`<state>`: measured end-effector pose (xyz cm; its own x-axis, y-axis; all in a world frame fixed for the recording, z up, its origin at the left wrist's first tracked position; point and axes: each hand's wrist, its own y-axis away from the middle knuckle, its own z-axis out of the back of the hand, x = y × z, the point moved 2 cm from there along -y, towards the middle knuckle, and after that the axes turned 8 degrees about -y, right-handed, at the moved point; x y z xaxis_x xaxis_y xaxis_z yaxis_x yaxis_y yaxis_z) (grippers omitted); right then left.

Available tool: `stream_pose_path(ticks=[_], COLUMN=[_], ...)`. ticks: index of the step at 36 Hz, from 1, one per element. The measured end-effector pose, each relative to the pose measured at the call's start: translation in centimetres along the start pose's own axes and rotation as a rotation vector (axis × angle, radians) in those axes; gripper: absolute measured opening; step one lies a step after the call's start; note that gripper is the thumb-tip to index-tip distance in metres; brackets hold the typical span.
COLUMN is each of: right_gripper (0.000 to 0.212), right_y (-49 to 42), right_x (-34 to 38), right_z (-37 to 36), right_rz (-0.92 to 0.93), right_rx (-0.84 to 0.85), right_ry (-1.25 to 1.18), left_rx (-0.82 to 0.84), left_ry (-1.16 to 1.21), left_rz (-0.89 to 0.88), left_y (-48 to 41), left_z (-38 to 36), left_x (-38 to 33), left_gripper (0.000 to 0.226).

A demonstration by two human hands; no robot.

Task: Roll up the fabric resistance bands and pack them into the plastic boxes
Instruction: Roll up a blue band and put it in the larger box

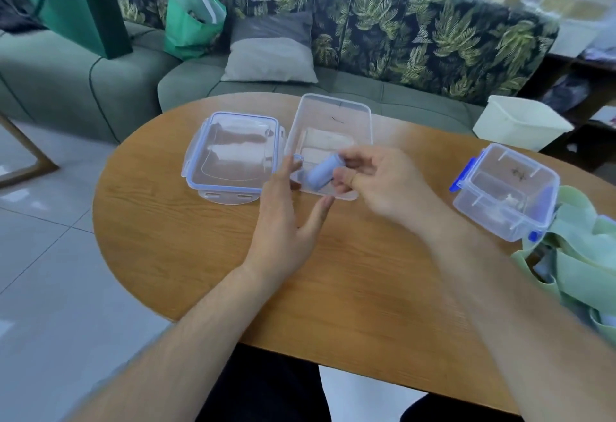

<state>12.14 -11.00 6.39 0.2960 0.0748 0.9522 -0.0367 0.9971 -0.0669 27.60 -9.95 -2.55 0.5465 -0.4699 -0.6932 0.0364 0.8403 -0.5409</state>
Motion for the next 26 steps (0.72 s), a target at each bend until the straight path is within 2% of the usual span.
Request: stream_pose_path(ticks=[5, 9, 11, 16, 21, 26], right_gripper=[0.013, 0.020, 0.023, 0.029, 0.037, 0.033], right_y=[-5.6, -8.9, -9.8, -10.7, -11.0, -11.2], right_x=[1.8, 1.0, 0.1, -1.2, -1.6, -1.9], right_z=[1.9, 1.1, 0.3, -0.8, -1.0, -0.8], right_rz=[0.087, 0.059, 0.034, 0.006, -0.129, -0.244], right_rx=[-0.045, 0.100, 0.203, 0.297, 0.342, 0.343], right_ry=[0.430, 0.751, 0.833, 0.802, 0.723, 0.533], left_rx=[-0.018, 0.077, 0.109, 0.150, 0.149, 0.151], left_ry=[-0.169, -0.285, -0.323, -0.337, -0.351, -0.332], left_rz=[0.015, 0.003, -0.009, 0.005, 0.012, 0.033], left_y=[0.3, 0.4, 0.4, 0.3, 0.3, 0.3], left_z=[-0.7, -1.3, -1.5, -1.7, -1.8, -1.7], left_x=[0.9, 1.2, 1.4, 1.5, 1.7, 1.7], left_gripper=[0.070, 0.073, 0.074, 0.074, 0.072, 0.070])
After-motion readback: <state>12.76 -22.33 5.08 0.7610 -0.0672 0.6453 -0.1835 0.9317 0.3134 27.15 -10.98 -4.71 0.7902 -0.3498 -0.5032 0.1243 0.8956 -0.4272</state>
